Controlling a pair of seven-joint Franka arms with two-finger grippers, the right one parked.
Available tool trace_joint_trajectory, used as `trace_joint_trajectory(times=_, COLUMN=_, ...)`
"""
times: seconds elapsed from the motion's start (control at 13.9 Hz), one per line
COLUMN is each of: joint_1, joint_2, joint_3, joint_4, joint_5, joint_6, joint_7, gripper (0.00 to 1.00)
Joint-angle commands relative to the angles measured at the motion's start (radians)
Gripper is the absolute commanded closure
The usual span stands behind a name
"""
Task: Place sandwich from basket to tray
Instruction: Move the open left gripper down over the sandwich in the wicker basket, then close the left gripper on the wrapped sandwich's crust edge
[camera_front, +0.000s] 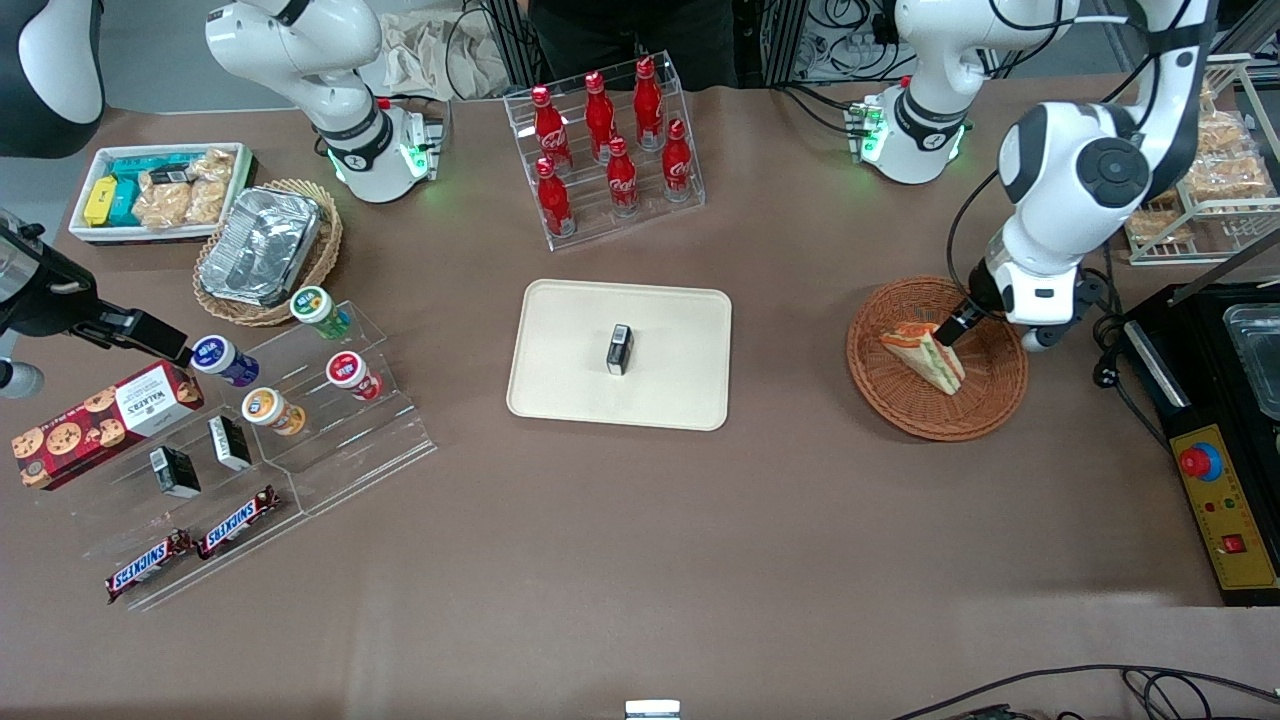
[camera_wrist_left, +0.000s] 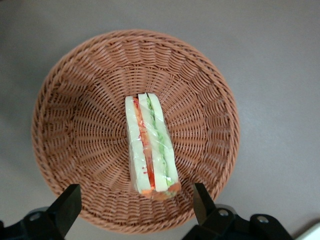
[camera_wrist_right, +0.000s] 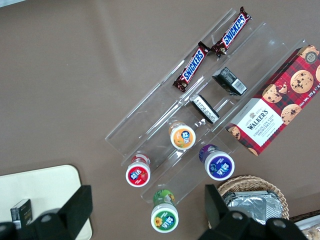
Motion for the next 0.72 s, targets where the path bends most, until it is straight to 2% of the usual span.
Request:
trace_joint_trajectory(times=0.0, joint_1=-0.006, joint_2=0.034, joint_3=-0.001, joint_4=-0.024, joint_5=-0.001, joint_6=0.08, joint_7=-0.048, gripper=0.01)
trace_joint_trajectory(times=0.65, joint_1=-0.009, joint_2=0.139, joint_3=-0.008, joint_4=-0.03, joint_5=-0.006, joint_6=0.227, joint_7=-0.065, gripper=0.01)
